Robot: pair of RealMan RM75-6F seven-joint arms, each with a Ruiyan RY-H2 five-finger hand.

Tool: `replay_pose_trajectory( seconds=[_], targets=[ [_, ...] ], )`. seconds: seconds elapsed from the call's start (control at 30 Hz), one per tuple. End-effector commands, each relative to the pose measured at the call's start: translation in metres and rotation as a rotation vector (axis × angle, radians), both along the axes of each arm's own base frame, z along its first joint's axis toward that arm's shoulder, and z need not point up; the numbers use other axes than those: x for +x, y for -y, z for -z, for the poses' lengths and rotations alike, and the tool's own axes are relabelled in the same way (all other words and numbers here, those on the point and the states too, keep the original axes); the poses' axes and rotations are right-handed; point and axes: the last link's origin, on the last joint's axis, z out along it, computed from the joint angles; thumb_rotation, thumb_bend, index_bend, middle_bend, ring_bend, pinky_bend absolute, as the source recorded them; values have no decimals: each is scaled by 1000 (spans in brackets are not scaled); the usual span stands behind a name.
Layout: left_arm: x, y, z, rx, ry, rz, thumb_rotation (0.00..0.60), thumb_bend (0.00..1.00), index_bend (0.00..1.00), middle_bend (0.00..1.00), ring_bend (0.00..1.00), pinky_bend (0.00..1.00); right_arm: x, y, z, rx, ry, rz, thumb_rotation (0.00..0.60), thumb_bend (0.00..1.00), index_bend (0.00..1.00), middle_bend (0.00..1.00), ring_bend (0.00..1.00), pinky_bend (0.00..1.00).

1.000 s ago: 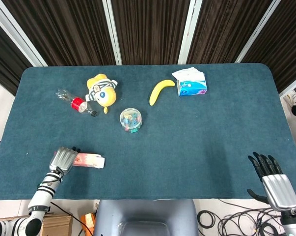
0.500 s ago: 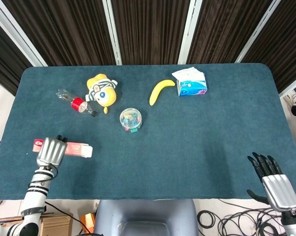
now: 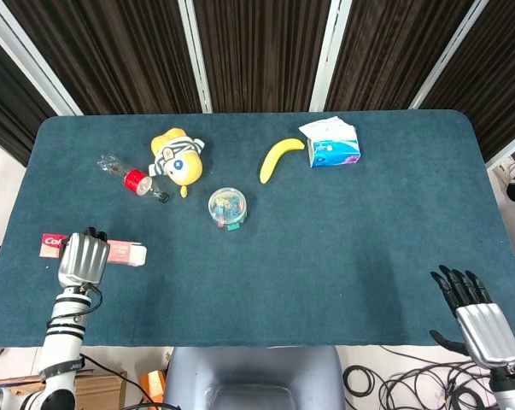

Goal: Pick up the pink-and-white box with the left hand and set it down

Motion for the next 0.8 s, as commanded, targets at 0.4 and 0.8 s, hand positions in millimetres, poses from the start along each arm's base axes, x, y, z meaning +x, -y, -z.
replay_pose_trajectory(
  seconds=[0.4, 0.8],
  targets=[
    [3, 2, -3, -19, -22, 23, 600, 497, 553, 597, 907, 956, 0, 0, 0, 2, -1, 1, 600, 95, 17, 27, 46, 68],
    [-8, -31, -51, 183, -42, 197, 600, 493, 549, 595, 898, 949, -1, 1, 1, 15, -12, 11, 600, 95, 18, 27, 46, 70]
  ],
)
